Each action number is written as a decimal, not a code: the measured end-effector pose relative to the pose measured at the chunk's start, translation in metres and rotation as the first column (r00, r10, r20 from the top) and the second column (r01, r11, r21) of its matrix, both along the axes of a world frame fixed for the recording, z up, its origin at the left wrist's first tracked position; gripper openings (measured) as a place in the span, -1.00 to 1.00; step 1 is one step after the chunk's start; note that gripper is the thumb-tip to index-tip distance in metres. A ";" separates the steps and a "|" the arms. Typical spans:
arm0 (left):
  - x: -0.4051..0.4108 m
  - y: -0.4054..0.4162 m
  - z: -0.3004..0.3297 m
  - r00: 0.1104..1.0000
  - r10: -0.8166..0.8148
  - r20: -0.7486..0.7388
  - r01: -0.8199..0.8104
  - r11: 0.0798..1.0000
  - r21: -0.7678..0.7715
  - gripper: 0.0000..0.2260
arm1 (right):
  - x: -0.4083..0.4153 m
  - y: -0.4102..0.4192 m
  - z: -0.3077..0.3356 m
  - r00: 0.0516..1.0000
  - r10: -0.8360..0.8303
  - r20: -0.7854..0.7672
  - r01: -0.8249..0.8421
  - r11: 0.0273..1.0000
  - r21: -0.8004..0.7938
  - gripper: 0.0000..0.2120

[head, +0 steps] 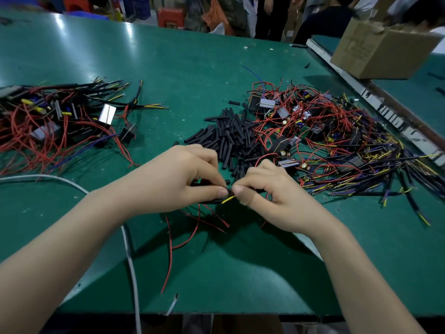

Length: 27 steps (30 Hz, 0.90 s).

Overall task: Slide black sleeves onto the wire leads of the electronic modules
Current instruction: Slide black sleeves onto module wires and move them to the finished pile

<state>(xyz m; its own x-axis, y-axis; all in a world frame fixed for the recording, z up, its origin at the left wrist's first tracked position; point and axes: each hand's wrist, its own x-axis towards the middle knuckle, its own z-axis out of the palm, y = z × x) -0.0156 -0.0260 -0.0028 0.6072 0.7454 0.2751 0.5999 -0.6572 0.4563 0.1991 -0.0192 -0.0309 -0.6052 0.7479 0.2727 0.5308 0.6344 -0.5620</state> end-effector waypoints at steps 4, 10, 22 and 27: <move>-0.007 0.001 -0.004 0.984 0.097 0.150 -0.079 0.989 -0.124 -0.83 | -0.002 0.001 0.000 0.998 -0.032 -0.050 0.036 0.997 0.074 -0.76; -0.018 0.005 -0.012 0.977 0.135 0.162 -0.069 0.929 -0.362 -0.70 | -0.005 0.004 -0.004 0.988 -0.024 -0.152 0.051 0.983 0.177 -0.83; -0.019 0.003 -0.004 0.998 0.055 -0.001 -0.054 0.971 -0.231 -0.68 | -0.002 0.006 -0.011 0.998 -0.019 -0.052 0.031 0.969 0.246 -0.87; -0.017 -0.001 0.002 0.995 0.004 -0.102 -0.008 0.999 -0.043 -0.72 | -0.001 0.007 -0.015 1.000 -0.001 0.018 -0.004 0.955 0.298 -0.85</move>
